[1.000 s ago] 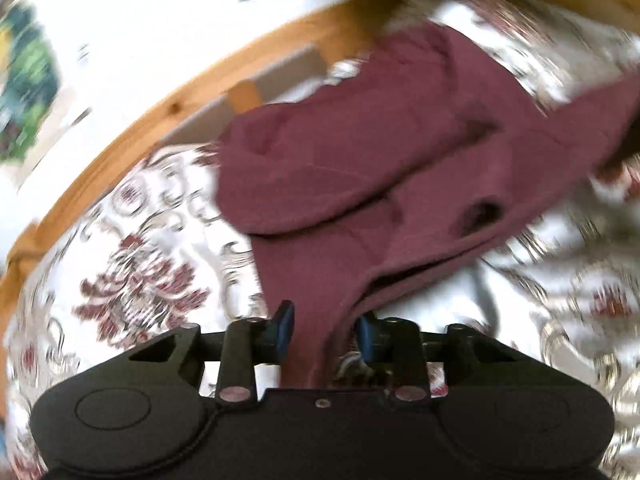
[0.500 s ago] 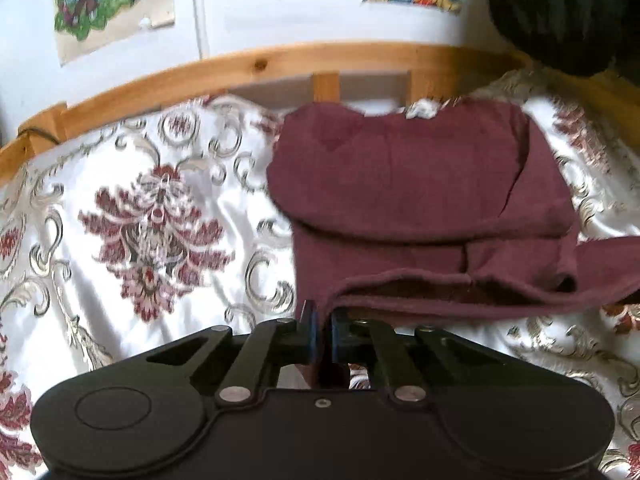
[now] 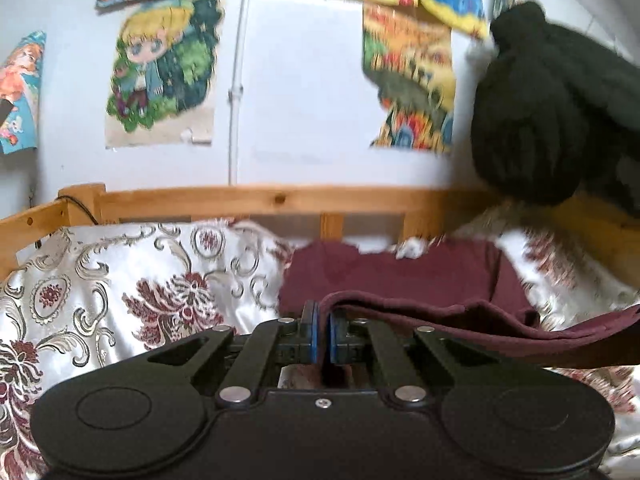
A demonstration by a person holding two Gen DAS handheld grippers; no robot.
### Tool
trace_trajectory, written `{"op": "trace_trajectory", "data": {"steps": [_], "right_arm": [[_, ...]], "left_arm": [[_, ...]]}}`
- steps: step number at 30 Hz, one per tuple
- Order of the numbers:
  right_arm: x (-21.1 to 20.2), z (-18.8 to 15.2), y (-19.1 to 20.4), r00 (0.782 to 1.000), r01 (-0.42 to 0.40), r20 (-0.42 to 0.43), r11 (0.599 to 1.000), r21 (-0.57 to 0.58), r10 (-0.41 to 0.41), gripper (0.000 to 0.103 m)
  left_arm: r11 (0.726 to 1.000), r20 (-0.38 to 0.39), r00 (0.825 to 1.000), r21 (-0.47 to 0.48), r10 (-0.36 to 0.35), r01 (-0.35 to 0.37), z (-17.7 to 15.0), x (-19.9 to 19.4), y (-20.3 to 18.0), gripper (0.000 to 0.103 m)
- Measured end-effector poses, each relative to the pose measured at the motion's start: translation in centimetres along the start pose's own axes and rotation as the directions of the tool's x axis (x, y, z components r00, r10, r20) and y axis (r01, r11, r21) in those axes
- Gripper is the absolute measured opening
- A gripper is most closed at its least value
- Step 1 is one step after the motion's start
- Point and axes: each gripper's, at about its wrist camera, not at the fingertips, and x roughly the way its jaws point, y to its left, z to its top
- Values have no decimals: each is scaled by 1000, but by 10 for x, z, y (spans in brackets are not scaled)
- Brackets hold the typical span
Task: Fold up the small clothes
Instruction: 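Lift the held hem with both grippers and carry it toward the collar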
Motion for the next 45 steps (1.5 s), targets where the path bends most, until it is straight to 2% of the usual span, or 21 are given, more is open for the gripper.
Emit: {"op": "trace_trajectory", "data": {"steps": [6, 12, 16, 19, 26, 29, 33, 38, 45], "right_arm": [[-45, 2, -6, 997, 31, 72, 999, 42, -34, 7], [-94, -4, 1, 985, 44, 165, 997, 58, -53, 7], [-111, -6, 13, 970, 77, 229, 997, 4, -76, 7], [-106, -4, 20, 971, 94, 224, 995, -31, -85, 7], [-48, 18, 21, 977, 104, 196, 989, -106, -82, 7], [-8, 30, 25, 976, 123, 196, 980, -157, -91, 7], [47, 36, 24, 981, 136, 161, 978, -158, -110, 7], [114, 30, 18, 990, 129, 84, 977, -168, -116, 7], [175, 9, 16, 994, 106, -22, 981, -161, -111, 7]], "left_arm": [[999, 78, 996, -16, -45, 47, 1, -48, -3, 5], [997, 136, 988, -38, -68, 74, -6, -102, -1, 5], [995, 167, 983, -54, -73, 83, -4, -121, 2, 5], [995, 145, 987, -52, -74, 82, -1, -117, 3, 5], [997, 71, 995, -46, -65, 68, 21, -50, 8, 5], [998, 53, 997, -16, -53, 54, 31, -8, 7, 5], [999, 42, 998, 24, -48, 48, 35, 49, 4, 5], [999, -7, 1000, 29, -26, 26, 26, 111, 6, 5], [1000, -138, 990, 12, 8, -6, 1, 185, 8, 5]]}}
